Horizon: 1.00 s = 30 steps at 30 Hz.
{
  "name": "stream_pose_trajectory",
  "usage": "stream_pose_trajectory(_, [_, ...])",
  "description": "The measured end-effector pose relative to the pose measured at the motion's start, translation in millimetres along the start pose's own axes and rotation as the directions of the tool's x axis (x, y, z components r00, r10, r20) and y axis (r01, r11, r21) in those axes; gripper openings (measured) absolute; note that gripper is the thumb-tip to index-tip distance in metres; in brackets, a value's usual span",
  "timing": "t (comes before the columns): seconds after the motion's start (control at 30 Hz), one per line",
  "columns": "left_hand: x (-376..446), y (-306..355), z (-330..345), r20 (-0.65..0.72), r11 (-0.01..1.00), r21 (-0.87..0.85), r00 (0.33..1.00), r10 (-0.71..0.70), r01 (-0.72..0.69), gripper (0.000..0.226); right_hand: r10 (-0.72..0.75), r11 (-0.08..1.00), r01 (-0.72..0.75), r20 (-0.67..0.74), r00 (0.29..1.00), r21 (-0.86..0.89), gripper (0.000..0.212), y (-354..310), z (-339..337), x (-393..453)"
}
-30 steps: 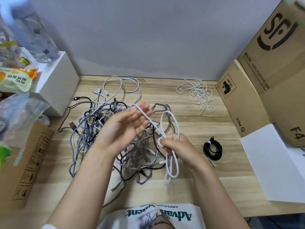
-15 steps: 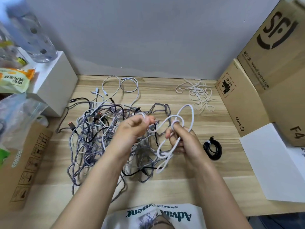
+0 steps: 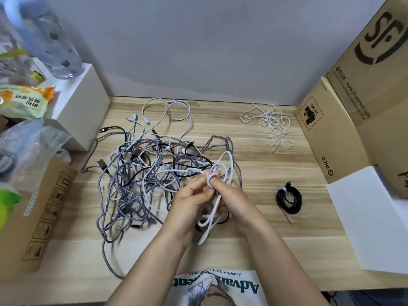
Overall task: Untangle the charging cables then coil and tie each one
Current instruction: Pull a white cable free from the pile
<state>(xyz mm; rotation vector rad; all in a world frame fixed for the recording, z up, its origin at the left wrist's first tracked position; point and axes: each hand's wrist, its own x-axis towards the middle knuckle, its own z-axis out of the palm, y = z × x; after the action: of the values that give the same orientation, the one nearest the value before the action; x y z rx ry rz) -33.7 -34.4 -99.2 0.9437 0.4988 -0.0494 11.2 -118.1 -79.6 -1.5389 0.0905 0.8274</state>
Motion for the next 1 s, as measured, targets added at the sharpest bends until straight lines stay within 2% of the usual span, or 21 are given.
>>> stream_pose_trajectory(0.1, [12, 19, -8, 0.012, 0.977, -0.178, 0.993, -0.121, 0.121, 0.019, -0.083, 0.996, 0.084, -0.033, 0.996, 0.016, 0.030, -6, -1, -4])
stream_pose_trajectory(0.17, [26, 35, -21, 0.063, 0.913, -0.336, 0.972, -0.225, 0.232, 0.015, -0.146, 0.989, 0.146, -0.062, 0.987, -0.008, 0.050, -10, -5, -6])
stream_pose_trajectory(0.2, [33, 42, -29, 0.086, 0.865, -0.435, 0.968, -0.236, 0.250, 0.022, -0.170, 0.986, 0.169, -0.067, 0.983, -0.007, 0.056, -13, -6, -9])
stream_pose_trajectory(0.3, [55, 54, -51, 0.034, 0.709, -0.684, 0.978, -0.207, 0.174, 0.044, -0.210, 0.968, 0.216, -0.056, 0.976, 0.126, 0.047, -24, -10, -18])
stream_pose_trajectory(0.43, [72, 62, -69, -0.087, 0.664, -0.744, 0.973, -0.215, 0.080, 0.040, -0.262, 0.886, 0.235, 0.013, 0.965, 0.399, 0.035, -39, -22, -33])
stream_pose_trajectory(0.5, [76, 60, -67, -0.159, 0.739, -0.672, 0.965, -0.207, 0.048, 0.037, -0.337, 0.851, 0.282, 0.049, 0.940, 0.444, 0.032, -45, -26, -41])
stream_pose_trajectory(0.57, [71, 59, -59, -0.188, 0.864, -0.503, 0.977, -0.096, -0.012, 0.041, -0.396, 0.834, 0.328, 0.069, 0.916, 0.444, 0.033, -47, -29, -46])
stream_pose_trajectory(0.63, [60, 59, -49, -0.072, 0.934, -0.346, 0.995, 0.066, -0.087, 0.051, -0.370, 0.879, 0.337, 0.038, 0.928, 0.337, 0.029, -47, -33, -44])
stream_pose_trajectory(0.67, [53, 60, -43, 0.020, 0.958, -0.253, 0.989, 0.143, -0.134, 0.048, -0.340, 0.909, 0.326, 0.008, 0.941, 0.259, 0.026, -47, -33, -41])
stream_pose_trajectory(0.73, [39, 63, -30, 0.213, 0.962, -0.073, 0.938, 0.274, -0.264, 0.031, -0.282, 0.947, 0.283, -0.032, 0.959, 0.154, 0.027, -43, -27, -32])
stream_pose_trajectory(0.77, [34, 64, -24, 0.280, 0.947, -0.005, 0.909, 0.308, -0.320, 0.031, -0.252, 0.957, 0.255, -0.037, 0.967, 0.136, 0.029, -38, -22, -27])
stream_pose_trajectory(0.87, [20, 58, -10, 0.386, 0.910, 0.136, 0.867, 0.316, -0.392, 0.036, -0.174, 0.967, 0.178, -0.040, 0.984, 0.182, 0.030, -28, 0, -19])
stream_pose_trajectory(1.0, [9, 39, 0, 0.396, 0.959, 0.132, 0.900, 0.181, -0.251, 0.057, -0.148, 0.926, 0.170, -0.092, 0.985, 0.338, 0.024, -26, 12, -16])
